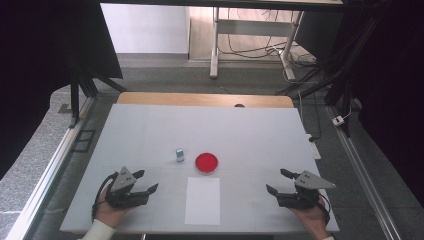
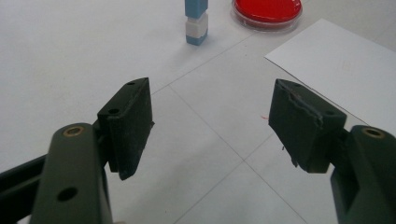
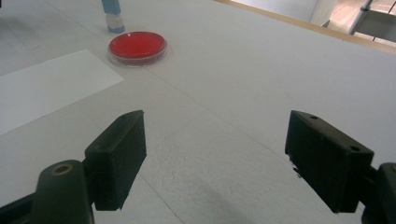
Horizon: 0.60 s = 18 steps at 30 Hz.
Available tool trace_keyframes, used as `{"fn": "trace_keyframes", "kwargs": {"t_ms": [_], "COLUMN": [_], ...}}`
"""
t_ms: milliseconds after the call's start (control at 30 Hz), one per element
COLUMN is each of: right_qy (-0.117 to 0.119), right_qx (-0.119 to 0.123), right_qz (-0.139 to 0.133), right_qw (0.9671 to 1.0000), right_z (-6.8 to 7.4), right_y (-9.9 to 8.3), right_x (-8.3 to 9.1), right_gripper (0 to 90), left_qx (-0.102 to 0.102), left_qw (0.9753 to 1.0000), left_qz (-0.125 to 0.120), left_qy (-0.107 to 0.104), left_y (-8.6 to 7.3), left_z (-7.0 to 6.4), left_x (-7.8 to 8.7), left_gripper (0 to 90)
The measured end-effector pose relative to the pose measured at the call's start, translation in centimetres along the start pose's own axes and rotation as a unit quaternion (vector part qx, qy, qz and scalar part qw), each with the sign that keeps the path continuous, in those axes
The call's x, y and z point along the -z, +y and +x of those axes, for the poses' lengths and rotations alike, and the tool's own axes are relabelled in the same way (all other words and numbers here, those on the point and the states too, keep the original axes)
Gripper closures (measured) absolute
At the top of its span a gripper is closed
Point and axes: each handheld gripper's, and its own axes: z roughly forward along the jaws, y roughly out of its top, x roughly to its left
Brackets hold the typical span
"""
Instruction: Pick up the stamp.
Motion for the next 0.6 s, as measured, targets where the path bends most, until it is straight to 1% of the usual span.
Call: {"fn": "trace_keyframes", "kwargs": {"t_ms": [167, 267, 333, 433, 467, 533, 600], "right_qy": [0.000, 0.002, 0.003, 0.002, 0.003, 0.003, 0.003], "right_qx": [0.003, 0.002, 0.002, 0.003, 0.002, 0.003, 0.004], "right_qz": [0.003, 0.005, 0.004, 0.005, 0.006, 0.007, 0.007], "right_qw": [1.0000, 1.0000, 1.0000, 1.0000, 1.0000, 1.0000, 1.0000], "right_z": [0.1, 0.1, 0.1, 0.2, 0.1, 0.1, 0.1], "right_y": [0.0, 0.0, 0.0, 0.0, -0.1, -0.1, -0.1], "right_x": [-0.2, -0.3, -0.3, -0.3, -0.4, -0.4, -0.5], "right_gripper": [20.4, 20.8, 20.8, 20.9, 20.9, 20.9, 21.1], "left_qx": [0.000, 0.006, 0.005, 0.006, 0.010, 0.012, 0.011], "left_qw": [1.0000, 1.0000, 1.0000, 0.9999, 0.9999, 0.9999, 0.9999], "left_qz": [0.001, 0.001, 0.001, -0.001, -0.003, -0.004, -0.004], "left_qy": [0.001, -0.007, -0.007, -0.009, -0.010, -0.011, -0.009], "left_y": [0.4, 0.8, 1.0, 1.5, 1.9, 2.0, 2.4], "left_z": [0.1, 0.1, 0.1, 0.2, 0.2, 0.2, 0.1], "left_x": [-0.4, -0.9, -1.0, -1.2, -1.4, -1.5, -1.9], "left_gripper": [30.8, 30.7, 30.7, 30.7, 30.8, 30.8, 30.9]}}
